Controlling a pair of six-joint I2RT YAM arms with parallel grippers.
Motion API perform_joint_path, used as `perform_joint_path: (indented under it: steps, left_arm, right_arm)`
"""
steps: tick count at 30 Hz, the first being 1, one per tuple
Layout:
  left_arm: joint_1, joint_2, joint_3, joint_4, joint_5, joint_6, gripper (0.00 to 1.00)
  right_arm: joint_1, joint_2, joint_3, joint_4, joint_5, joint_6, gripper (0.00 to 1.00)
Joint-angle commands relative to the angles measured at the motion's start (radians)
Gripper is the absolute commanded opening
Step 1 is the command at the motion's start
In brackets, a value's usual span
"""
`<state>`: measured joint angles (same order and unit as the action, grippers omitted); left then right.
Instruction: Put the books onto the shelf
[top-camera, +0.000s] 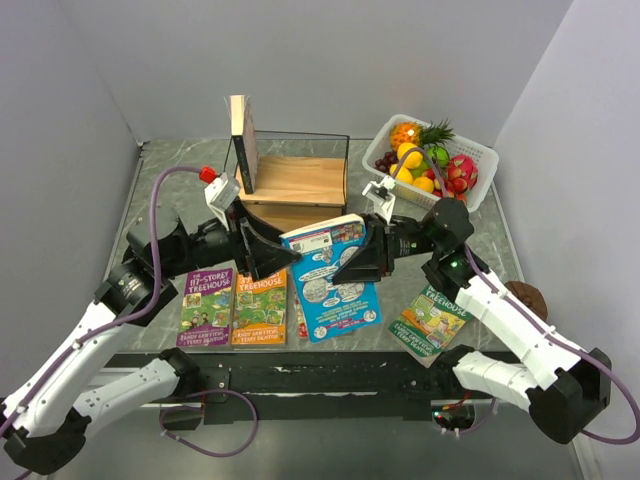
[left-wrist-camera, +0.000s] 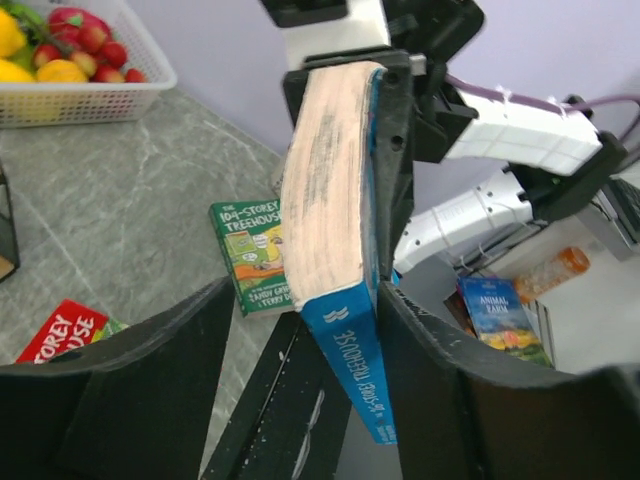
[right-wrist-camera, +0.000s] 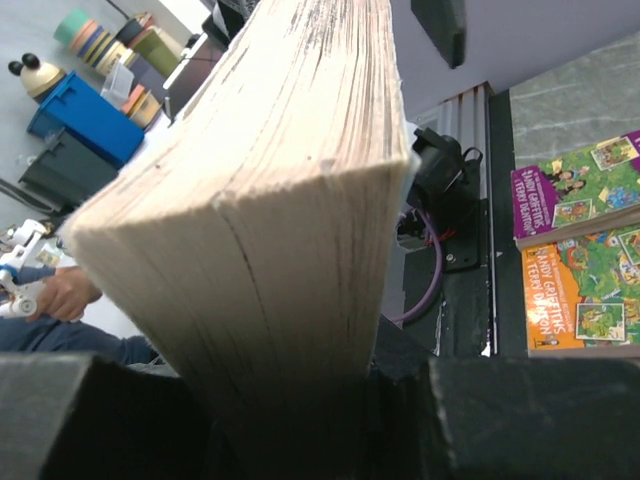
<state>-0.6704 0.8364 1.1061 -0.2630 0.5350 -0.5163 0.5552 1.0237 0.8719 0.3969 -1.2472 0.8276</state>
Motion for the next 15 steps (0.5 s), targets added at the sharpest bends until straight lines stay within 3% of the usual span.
perform_joint_path:
  steps: [1, 8, 10, 11, 12, 14, 15]
  left_arm:
    - [0.012, 0.007, -0.023, 0.119, 0.147, -0.024, 0.58]
    - [0.012, 0.036, -0.025, 0.148, 0.264, -0.037, 0.33]
    - [0.011, 0.043, -0.02, 0.145, 0.279, -0.03, 0.08]
    - [0.011, 0.044, -0.014, 0.127, 0.264, -0.018, 0.01]
    - [0.012, 0.041, -0.003, 0.114, 0.244, -0.008, 0.01]
    - [0.014, 0.029, 0.001, 0.101, 0.162, 0.002, 0.01]
    - [0.014, 0.015, 0.014, 0.096, 0.114, 0.005, 0.01]
  right_arm:
    - [0.018, -0.004, 0.093, 0.031, -0.026, -0.033, 0.0]
    - [0.023, 0.03, 0.117, -0.001, -0.032, -0.054, 0.0]
    - [0.023, 0.033, 0.121, -0.018, -0.024, -0.068, 0.0]
    - [0.022, 0.036, 0.128, -0.035, -0.018, -0.077, 0.0]
    - [0.022, 0.036, 0.133, -0.085, 0.017, -0.09, 0.0]
    - [0.02, 0.021, 0.179, -0.224, 0.093, -0.204, 0.31]
    - [0.02, 0.012, 0.193, -0.283, 0.16, -0.237, 0.42]
